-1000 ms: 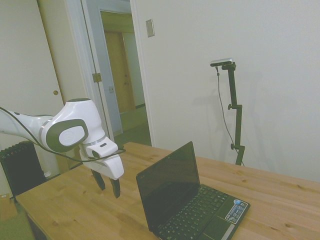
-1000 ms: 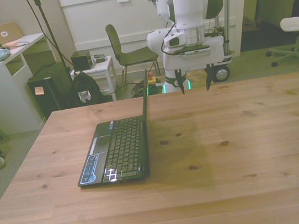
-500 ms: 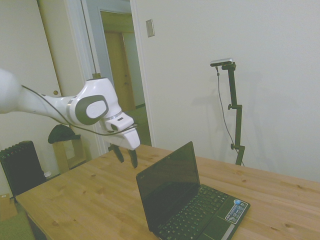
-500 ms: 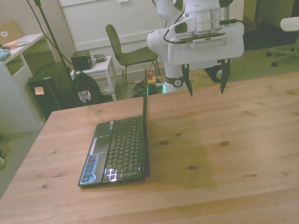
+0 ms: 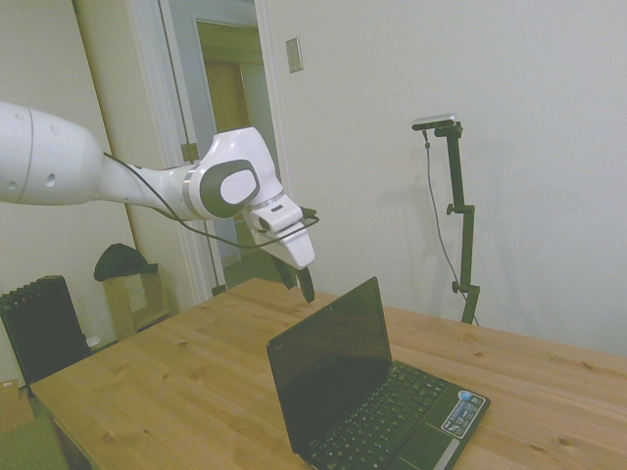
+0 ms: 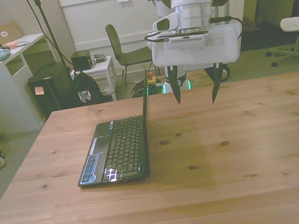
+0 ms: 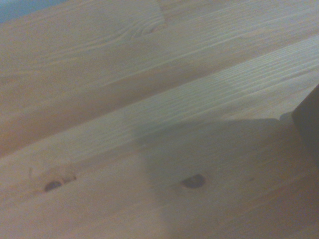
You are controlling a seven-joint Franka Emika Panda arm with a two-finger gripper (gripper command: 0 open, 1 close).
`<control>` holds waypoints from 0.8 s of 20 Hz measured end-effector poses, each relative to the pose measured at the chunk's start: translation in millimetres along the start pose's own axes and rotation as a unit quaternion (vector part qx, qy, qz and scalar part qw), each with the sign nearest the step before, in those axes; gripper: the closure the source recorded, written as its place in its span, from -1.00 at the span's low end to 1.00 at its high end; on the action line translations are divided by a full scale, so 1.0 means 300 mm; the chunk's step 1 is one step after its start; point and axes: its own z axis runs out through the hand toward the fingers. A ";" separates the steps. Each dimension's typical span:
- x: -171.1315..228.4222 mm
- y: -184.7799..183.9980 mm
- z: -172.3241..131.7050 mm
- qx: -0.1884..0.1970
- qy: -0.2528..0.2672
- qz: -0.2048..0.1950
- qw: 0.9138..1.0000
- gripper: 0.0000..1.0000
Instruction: Close the laptop
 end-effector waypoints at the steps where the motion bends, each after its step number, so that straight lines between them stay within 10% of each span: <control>1: -0.013 -0.021 0.002 0.002 -0.001 0.024 1.000 -1.00; 15: -0.100 0.066 -0.065 -0.025 -0.028 0.183 0.982 -1.00; 16: -0.081 0.088 -0.077 -0.026 -0.030 0.191 0.981 1.00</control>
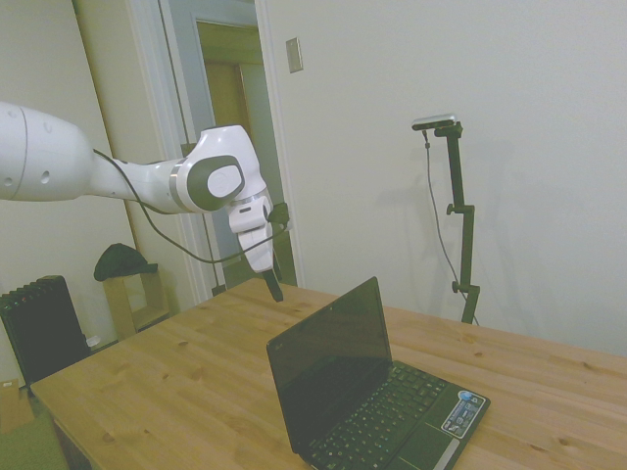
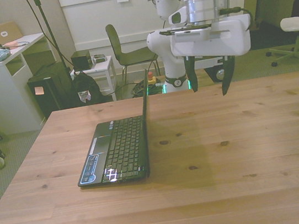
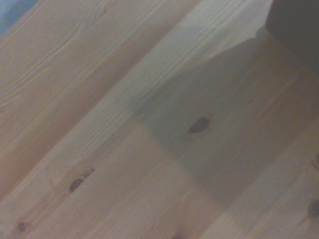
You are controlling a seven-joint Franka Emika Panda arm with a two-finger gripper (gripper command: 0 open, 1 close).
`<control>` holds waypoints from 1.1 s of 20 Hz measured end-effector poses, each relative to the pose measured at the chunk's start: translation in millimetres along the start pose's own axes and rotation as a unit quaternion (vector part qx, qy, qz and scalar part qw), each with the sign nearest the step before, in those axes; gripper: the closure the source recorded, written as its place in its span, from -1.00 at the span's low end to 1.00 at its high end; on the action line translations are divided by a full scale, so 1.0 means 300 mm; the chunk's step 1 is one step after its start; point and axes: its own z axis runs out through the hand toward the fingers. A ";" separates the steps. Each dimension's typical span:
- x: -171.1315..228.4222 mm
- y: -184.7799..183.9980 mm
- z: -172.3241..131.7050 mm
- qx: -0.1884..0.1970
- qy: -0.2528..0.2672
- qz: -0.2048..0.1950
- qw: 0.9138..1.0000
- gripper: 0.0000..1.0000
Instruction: Close the laptop
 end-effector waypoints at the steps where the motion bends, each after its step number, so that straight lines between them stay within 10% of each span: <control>1: 0.025 0.013 -0.011 -0.001 -0.001 0.008 1.000 1.00; 22: 0.266 0.100 -0.037 -0.019 -0.008 0.066 0.998 1.00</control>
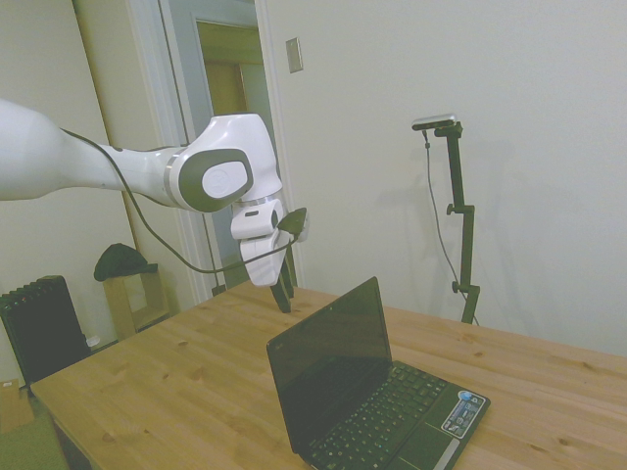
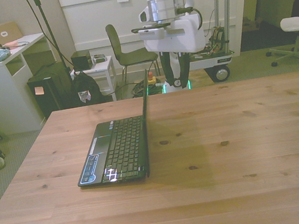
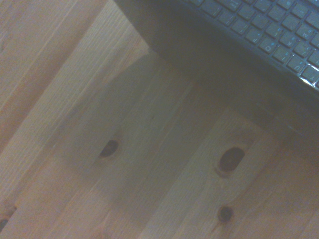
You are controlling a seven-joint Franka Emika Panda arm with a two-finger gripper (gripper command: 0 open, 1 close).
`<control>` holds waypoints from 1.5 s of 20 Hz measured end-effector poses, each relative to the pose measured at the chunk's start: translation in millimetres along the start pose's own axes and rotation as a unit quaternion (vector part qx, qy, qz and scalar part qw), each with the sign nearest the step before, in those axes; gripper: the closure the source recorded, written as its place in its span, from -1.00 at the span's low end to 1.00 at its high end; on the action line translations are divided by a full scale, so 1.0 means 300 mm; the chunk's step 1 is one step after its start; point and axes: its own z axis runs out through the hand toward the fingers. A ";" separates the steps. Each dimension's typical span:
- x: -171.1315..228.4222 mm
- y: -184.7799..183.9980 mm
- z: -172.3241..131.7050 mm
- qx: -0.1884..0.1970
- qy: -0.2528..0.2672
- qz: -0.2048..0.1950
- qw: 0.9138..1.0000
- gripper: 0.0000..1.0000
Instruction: Close the laptop
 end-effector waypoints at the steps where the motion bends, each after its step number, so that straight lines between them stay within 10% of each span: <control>1: 0.013 -0.001 0.000 0.000 0.000 0.002 1.000 1.00; 30: 0.633 0.050 0.060 -0.022 -0.012 0.081 0.996 1.00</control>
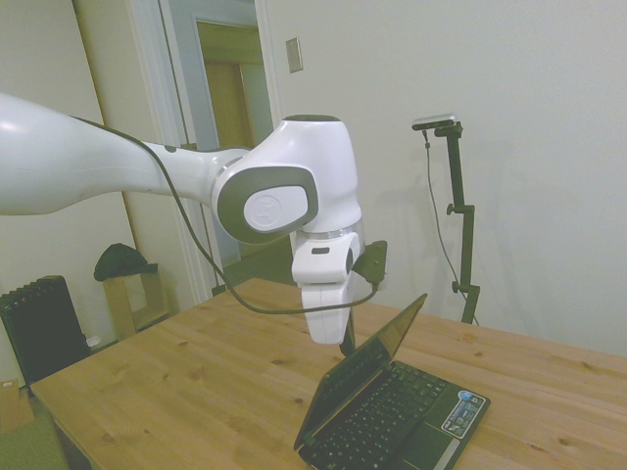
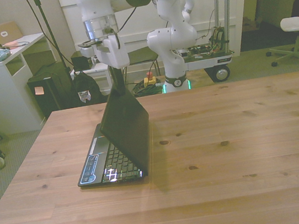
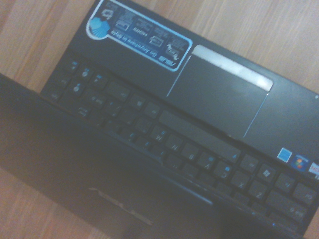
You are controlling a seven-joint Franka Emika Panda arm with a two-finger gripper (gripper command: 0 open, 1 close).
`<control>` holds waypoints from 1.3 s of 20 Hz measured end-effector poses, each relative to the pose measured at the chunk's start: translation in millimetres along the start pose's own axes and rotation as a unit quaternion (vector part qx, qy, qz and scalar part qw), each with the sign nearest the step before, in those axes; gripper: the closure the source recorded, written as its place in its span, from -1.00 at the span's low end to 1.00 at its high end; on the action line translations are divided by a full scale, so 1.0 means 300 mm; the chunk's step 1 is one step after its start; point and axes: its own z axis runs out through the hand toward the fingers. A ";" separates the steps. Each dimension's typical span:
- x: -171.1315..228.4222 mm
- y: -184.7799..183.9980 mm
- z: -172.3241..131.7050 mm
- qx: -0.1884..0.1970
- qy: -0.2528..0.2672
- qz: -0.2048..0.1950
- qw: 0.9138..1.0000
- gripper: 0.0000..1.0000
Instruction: Close the laptop
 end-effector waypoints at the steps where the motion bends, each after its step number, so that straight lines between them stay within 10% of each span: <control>1: 0.026 0.000 0.008 -0.002 0.001 0.004 1.000 1.00; 20: 0.242 -0.214 0.422 -0.057 0.025 0.016 0.998 1.00; 26: 0.172 -0.227 0.313 -0.029 0.025 -0.005 0.999 1.00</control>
